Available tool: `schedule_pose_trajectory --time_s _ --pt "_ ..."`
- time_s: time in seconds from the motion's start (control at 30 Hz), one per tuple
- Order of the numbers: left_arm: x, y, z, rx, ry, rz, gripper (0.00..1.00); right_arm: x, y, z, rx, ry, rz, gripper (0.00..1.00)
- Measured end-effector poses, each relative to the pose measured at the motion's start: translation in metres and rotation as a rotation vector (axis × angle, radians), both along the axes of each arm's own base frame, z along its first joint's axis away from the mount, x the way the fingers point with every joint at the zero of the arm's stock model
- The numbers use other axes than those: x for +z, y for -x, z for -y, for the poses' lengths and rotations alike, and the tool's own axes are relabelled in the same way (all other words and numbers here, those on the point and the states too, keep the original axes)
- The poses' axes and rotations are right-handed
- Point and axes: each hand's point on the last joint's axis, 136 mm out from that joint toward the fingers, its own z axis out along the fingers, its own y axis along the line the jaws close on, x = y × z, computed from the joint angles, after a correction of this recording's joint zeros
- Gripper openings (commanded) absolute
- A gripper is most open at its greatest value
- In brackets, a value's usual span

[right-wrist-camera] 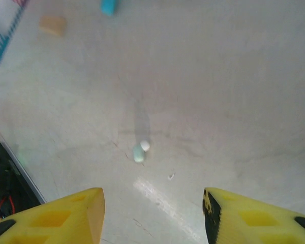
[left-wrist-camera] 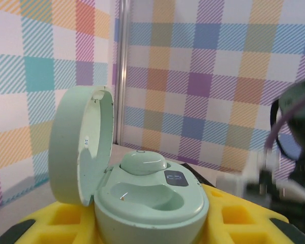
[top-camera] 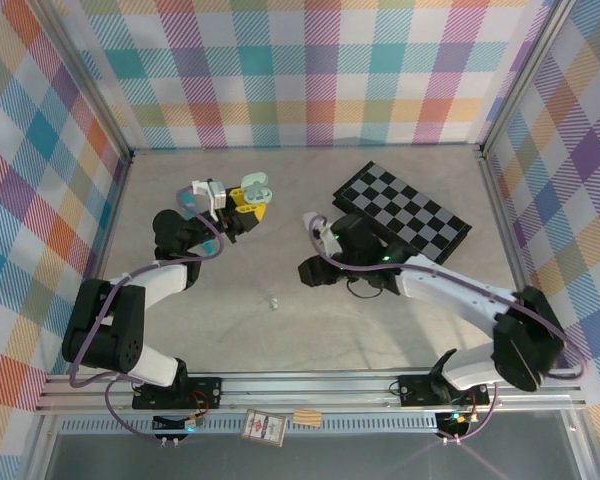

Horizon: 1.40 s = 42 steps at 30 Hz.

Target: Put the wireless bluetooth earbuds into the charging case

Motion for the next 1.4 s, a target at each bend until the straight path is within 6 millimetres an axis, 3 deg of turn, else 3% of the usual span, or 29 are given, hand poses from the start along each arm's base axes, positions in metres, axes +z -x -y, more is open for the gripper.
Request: schedule_pose_trajectory --time_s 0.23,0.33,0.57,0.8,0.93,1.2,1.4 --pt "0.002 -0.012 -0.014 0.071 0.012 0.004 0.32 -0.071 0.039 -0.038 0.119 0.096 -0.152 0.41" --pt "0.002 -0.015 -0.020 0.091 0.014 0.004 0.32 -0.087 0.046 -0.051 0.157 0.135 -0.168 0.39" --pt "0.008 -0.013 -0.022 0.099 0.018 0.018 0.32 -0.092 0.032 -0.074 0.190 0.164 -0.103 0.37" --pt "0.015 -0.011 -0.029 0.127 0.021 0.043 0.32 -0.115 0.026 -0.073 0.195 0.229 -0.102 0.37" --pt "0.015 -0.012 -0.030 0.133 0.020 0.041 0.32 -0.112 0.022 -0.076 0.189 0.234 -0.087 0.33" --pt "0.013 -0.012 -0.031 0.133 0.017 0.027 0.32 -0.117 0.007 -0.060 0.130 0.322 -0.029 0.27" --pt "0.015 -0.011 -0.031 0.136 0.017 0.033 0.32 -0.117 -0.007 -0.047 0.063 0.374 0.001 0.31"
